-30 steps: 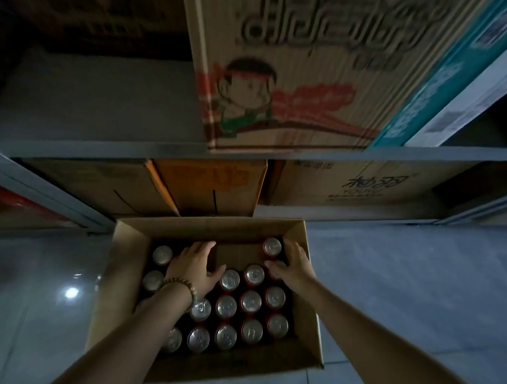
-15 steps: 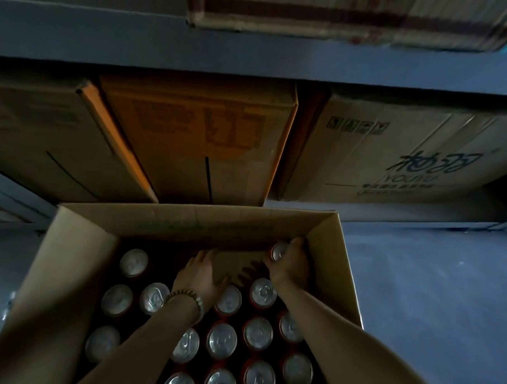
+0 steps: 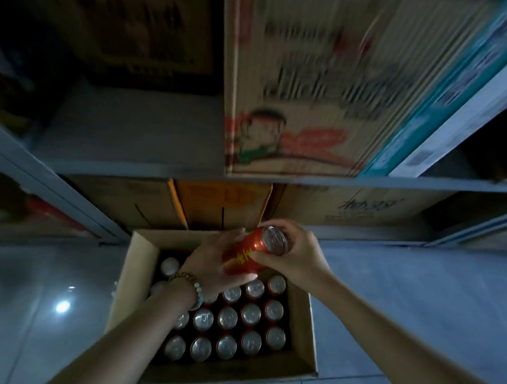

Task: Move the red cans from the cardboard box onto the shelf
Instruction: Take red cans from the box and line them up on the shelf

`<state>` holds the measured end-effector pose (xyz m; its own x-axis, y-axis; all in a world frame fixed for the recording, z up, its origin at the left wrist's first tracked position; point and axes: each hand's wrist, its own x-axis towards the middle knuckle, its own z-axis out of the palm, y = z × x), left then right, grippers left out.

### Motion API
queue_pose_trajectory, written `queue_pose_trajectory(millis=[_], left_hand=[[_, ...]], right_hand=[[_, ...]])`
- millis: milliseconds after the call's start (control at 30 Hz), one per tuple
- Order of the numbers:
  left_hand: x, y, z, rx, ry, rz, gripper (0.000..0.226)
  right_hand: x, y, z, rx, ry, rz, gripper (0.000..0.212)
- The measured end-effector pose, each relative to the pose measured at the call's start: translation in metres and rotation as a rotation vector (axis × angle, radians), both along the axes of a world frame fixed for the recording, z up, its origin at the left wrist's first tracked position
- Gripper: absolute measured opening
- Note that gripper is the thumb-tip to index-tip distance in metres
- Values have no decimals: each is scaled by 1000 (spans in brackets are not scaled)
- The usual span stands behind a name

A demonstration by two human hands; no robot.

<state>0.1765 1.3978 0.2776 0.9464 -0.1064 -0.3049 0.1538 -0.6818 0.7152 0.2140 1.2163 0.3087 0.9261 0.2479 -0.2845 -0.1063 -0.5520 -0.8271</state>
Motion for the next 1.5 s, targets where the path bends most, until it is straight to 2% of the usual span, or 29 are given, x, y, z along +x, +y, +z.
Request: queue_pose_trajectory(millis=[100,233,367,467,533,633,767,900,1033,1167,1267,1333,1433,1500], left_hand=[[0,0,110,-131,18,-45,83],[5,-3,258,-247,-121,-47,74],[14,-9,383,-495,-227,-7,70],[30,-10,447,-573,-255,-38,79],[44,-12,482,-550,-257,-68,80],[63,-16,519,-473,-308,-72,61],[97,-21,532,-482,-324,8,56],[143,-23,520,-441,-389,101,54],[193,-20,499,-478,-415,232,74],[233,-18,483,-490,-473,314,61],[254,-11,469,-418,-482,299,67],[265,-8,461,-445,-467,301,74],[275,-8,459,-486,-481,293,55],[278,-11,460,-517,-499,297,54]], right_hand=[[3,-7,120,95,-26,117,53],[15,-14,274,191,-54,209,59],[28,-19,407,260,-122,243,61],[37,-21,482,269,-184,253,63],[45,-23,515,271,-213,259,64],[63,-26,544,254,-241,271,64],[98,-20,556,214,-301,248,63],[149,-6,552,65,-352,281,62],[210,11,555,-82,-328,365,60],[258,31,546,-162,-331,398,60],[281,40,527,-188,-332,406,59],[288,40,522,-168,-330,422,54],[295,36,520,-152,-350,443,51],[297,32,520,-152,-363,440,59]])
